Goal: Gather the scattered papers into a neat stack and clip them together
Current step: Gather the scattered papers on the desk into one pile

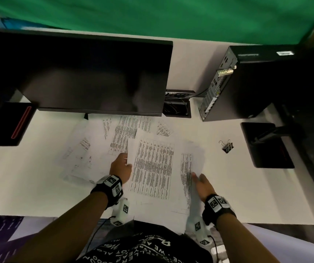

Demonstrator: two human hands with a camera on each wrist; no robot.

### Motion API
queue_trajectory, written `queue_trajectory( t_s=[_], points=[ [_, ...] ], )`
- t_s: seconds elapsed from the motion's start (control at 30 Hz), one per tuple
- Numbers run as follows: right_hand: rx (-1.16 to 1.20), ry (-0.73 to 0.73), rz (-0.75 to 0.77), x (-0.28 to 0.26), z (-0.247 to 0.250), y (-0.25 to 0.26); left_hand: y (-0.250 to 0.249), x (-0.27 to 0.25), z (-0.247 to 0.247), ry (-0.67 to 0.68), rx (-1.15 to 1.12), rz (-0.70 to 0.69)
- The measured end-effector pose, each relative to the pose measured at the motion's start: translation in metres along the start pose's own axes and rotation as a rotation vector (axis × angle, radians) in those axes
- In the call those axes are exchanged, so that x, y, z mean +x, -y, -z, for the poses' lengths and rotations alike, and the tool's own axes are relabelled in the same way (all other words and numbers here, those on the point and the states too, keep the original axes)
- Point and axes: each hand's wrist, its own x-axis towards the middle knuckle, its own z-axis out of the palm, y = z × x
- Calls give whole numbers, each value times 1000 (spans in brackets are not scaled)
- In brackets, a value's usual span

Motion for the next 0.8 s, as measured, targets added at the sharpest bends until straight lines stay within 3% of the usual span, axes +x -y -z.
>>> queue_trajectory(
  t_s=[0.37, 0.6, 0.7, 0.8],
  points=[
    [-25, 49, -20, 3, -2, -2, 25, -8, -11, 45, 121, 112],
    [-66, -32, 45, 6, -9, 3, 25, -9, -7, -4, 74, 144],
    [-56, 4, 54, 2, -11, 12, 19, -11, -7, 6, 87, 94],
    [-114, 3, 66, 6, -15, 12, 17, -9, -10, 75, 83, -48]
  ],
)
